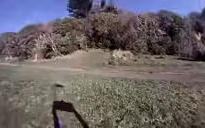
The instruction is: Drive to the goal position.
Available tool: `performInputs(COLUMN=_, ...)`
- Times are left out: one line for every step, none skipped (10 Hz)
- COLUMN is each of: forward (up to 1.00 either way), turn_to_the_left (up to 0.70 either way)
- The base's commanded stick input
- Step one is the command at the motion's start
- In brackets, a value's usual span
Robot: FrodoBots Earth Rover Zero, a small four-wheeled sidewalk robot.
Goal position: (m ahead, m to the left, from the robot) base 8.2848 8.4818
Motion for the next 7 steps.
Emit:
performInputs(forward=0.7, turn_to_the_left=0.35)
performInputs(forward=0.7, turn_to_the_left=0.35)
performInputs(forward=0.7, turn_to_the_left=0.11)
performInputs(forward=0.7, turn_to_the_left=0.04)
performInputs(forward=0.7, turn_to_the_left=0.03)
performInputs(forward=0.7, turn_to_the_left=0.03)
performInputs(forward=0.7, turn_to_the_left=0.02)
